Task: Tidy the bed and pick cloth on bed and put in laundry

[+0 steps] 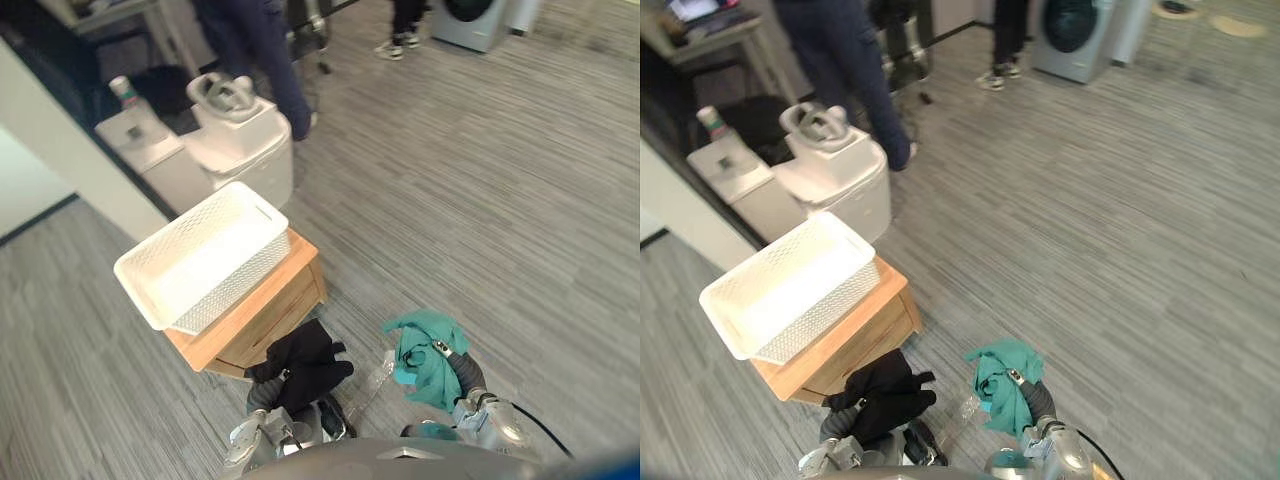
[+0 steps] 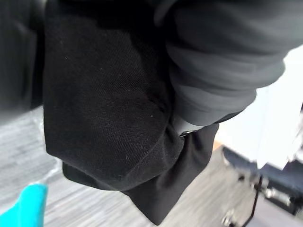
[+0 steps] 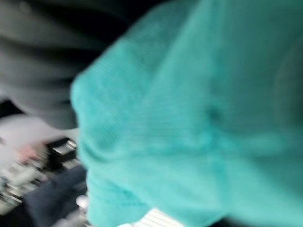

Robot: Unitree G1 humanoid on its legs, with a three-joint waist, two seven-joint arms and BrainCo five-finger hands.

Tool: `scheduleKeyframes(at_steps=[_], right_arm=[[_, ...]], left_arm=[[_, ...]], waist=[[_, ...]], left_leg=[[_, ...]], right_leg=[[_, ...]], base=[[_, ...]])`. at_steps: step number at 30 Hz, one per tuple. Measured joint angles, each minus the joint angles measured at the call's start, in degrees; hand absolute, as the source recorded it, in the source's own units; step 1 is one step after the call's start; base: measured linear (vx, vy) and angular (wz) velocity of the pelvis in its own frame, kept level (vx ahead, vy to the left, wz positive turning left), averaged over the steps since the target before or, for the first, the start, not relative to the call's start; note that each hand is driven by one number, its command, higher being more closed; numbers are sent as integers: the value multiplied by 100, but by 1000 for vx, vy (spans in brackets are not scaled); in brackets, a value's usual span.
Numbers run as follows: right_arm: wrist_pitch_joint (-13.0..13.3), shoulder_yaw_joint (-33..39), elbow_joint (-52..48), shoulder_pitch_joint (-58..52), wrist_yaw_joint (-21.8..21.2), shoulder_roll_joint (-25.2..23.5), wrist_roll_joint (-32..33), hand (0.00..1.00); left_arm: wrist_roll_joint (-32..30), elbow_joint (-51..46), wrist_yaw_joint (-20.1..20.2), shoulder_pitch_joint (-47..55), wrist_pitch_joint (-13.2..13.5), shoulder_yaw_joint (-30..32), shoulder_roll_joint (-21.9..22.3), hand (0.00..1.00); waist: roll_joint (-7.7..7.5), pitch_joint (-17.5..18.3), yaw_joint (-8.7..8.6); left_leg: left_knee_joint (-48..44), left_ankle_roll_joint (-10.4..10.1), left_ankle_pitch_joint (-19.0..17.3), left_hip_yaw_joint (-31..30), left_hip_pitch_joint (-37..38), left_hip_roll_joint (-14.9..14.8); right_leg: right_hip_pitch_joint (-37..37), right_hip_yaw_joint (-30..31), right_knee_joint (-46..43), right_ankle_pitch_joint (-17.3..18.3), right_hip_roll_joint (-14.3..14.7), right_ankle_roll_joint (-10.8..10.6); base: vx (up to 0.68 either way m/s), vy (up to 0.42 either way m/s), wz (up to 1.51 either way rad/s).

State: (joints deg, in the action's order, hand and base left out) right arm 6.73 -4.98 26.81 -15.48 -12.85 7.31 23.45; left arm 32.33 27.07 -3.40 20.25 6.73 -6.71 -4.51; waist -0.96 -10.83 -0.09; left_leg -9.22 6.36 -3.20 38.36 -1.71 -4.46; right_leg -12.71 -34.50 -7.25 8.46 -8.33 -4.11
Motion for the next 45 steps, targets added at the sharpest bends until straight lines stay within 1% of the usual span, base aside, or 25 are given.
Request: scheduleKeyframes(at_steps=[2, 3, 4, 5, 6, 8, 9, 10, 12, 13, 14, 16, 17, 18, 20, 21, 23, 25, 27, 29, 31, 35, 38, 41, 45], right_arm=[[-33, -7, 11, 130, 98, -27, 6, 100], [-9, -36, 12, 190, 141, -56, 21, 100], [32, -99, -6, 207, 200, -102, 57, 100], [57, -115, -26, 210, 219, -139, 57, 100], [110, -74, -40, 200, 286, -204, 53, 100], [160, 86, -37, 164, 446, -187, 41, 100], [205, 168, -71, 132, 524, -185, 42, 100], [290, 252, -82, -39, 628, -222, 42, 100], [361, 279, -148, -153, 645, -284, 45, 100], [372, 279, -462, -243, 647, -342, 44, 100], [379, 277, -815, -264, 669, -410, 48, 100], [480, 279, -1136, -253, 742, -434, 70, 100], [560, 269, -1226, -167, 824, -436, 130, 100], [560, 273, -1170, -104, 845, -435, 152, 100], [543, 196, -1109, 219, 843, -230, 234, 100], [545, 184, -1110, 311, 838, -205, 241, 100], [545, 150, -1058, 495, 837, -286, 237, 100], [548, 122, -928, 528, 863, -414, 221, 100], [548, 135, -887, 499, 864, -388, 221, 100], [548, 206, -899, 535, 860, -374, 219, 100], [506, 301, -906, 549, 848, -281, 218, 100], [465, 357, -1042, 552, 699, -282, 223, 100], [445, 573, -1300, 542, 619, -268, 214, 100], [455, 711, -1427, 556, 645, -262, 49, 100], [552, 800, -1465, 816, 588, -114, -197, 100]], left_arm=[[-86, 103, 56, 14, 5, 12, -36, 100], [-228, 157, 60, 30, 7, 19, -66, 100], [-274, 158, 72, 112, 33, 19, -96, 100], [-323, 105, 99, 130, 58, 41, -122, 100], [-427, 165, 117, 76, 78, 39, -180, 100], [-488, 298, 108, -123, -71, -100, -69, 100], [-510, 290, 158, -144, -139, -226, -78, 100], [-637, 304, 259, -195, -249, -346, -171, 100], [-673, 352, 311, -228, -320, -455, -275, 100], [-671, 371, 307, -312, -406, -458, -392, 100], [-669, 419, 308, -351, -408, -484, -495, 100], [-672, 595, 328, -439, -409, -677, -599, 100], [-698, 607, 397, -439, -359, -844, -730, 100], [-703, 690, 398, -507, -365, -845, -697, 100], [-710, 689, 452, -507, -225, -989, -526, 100], [-709, 689, 451, -501, -188, -1029, -493, 100], [-705, 696, 452, -503, -179, -1150, -483, 100], [-709, 604, 489, -533, -149, -1089, -486, 100], [-712, 586, 552, -474, -126, -1068, -459, 100], [-712, 590, 619, -473, -141, -1089, -425, 100], [-709, 590, 720, -461, -147, -1063, -362, 100], [-824, 556, 962, -484, -150, -1133, -487, 100], [-924, 437, 1182, -484, -184, -1374, -523, 100], [-857, 211, 1228, -510, -365, -1602, -508, 100], [-789, 170, 1171, -521, -577, -1666, -590, 100]], waist=[[-46, 6, 94], [-3, -2, 75], [-101, 66, 89], [-226, 141, 106], [-248, 213, 77], [-157, 169, 25], [-149, 132, -29], [-153, 109, -212], [-101, 92, -383], [-90, 87, -446], [-123, 76, -559], [-177, 82, -768], [-524, 143, -807], [-503, 106, -805], [-76, 197, -639], [23, 189, -642], [100, 195, -652], [-39, 114, -520], [6, 181, -493], [165, 243, -594], [223, 295, -590], [27, 343, -664], [245, 464, -744], [341, 526, -833], [190, 485, -659]], left_leg=[[63, 25, 24, -124, 195, 31], [106, 24, 28, -239, 375, 23], [202, -7, 46, -293, 500, 133], [279, -32, 34, -279, 527, 234], [449, -219, -94, -406, 578, 349], [784, -308, -211, -589, 772, 506], [876, -260, -255, -786, 893, 584], [923, -216, -287, -1213, 1088, 692], [898, -152, -326, -1692, 1166, 640], [893, -150, -326, -1985, 1105, 582], [884, -153, -328, -2288, 969, 539], [900, -177, -324, -2665, 879, 555], [880, -332, -357, -2853, 998, 850], [864, -393, -364, -2887, 1054, 838], [878, -563, -404, -2788, 1152, 586], [866, -589, -420, -2786, 1158, 539], [536, -710, -502, -2784, 1044, 434], [-798, -916, -749, -2617, 643, 271], [-862, -828, -980, -2266, 672, 36], [-175, -843, -713, -2151, 688, -233], [189, -940, -556, -2130, 849, -144], [120, -939, -555, -1996, 768, 9], [595, -927, -528, -2007, 947, 68], [946, -970, -383, -2021, 1100, 146], [1035, -941, -366, -1841, 1154, 184]], right_leg=[[8, -18, -733, 64, -172, -70], [22, 35, -938, 360, -251, -176], [-53, 79, -543, 320, -352, -124], [-5, 72, -451, -40, -464, -35], [-1, 66, -741, 66, -607, -261], [371, 84, -2115, 209, -993, 120], [658, 227, -3025, 148, -1279, 699], [1148, 965, -4191, -633, -1407, 1118], [1634, 1838, -4682, 25, -931, 594], [2047, 2391, -4425, 576, -326, 509], [2381, 2945, -3734, 729, 229, 345], [2524, 3455, -2494, 626, 620, 140], [2400, 3723, -1410, -89, 417, 313], [2348, 3686, -1464, -39, 408, 300], [2141, 3484, -1183, -42, 551, 361], [2059, 3448, -1102, -48, 586, 370], [1823, 3373, -809, -49, 638, 398], [1292, 3387, -311, -114, 610, 494], [1124, 3491, -173, -136, 663, 516], [1148, 3594, -152, -135, 705, 486], [1228, 3877, -70, -188, 666, 312], [1232, 4000, 157, -274, 499, 154], [1232, 3881, 182, -308, 480, 98], [1241, 3689, 17, -326, 419, 53], [1594, 3670, -587, -292, 419, 5]], base=[[286, -46, 85], [237, -86, 62], [203, -110, 53], [149, -154, 63], [132, -139, 72], [93, -61, 78], [105, -22, 116], [140, -47, 147], [194, -92, 126], [232, -166, 121], [208, -173, 134], [210, -182, 154], [308, -225, 141], [367, -196, 99], [327, -98, 12], [294, -69, 15], [220, -64, 27], [206, -87, 6], [230, 12, -48], [230, 105, -52], [173, 163, -54], [59, 96, -20], [37, 66, 13], [-5, 56, 29], [-108, 59, -13]])
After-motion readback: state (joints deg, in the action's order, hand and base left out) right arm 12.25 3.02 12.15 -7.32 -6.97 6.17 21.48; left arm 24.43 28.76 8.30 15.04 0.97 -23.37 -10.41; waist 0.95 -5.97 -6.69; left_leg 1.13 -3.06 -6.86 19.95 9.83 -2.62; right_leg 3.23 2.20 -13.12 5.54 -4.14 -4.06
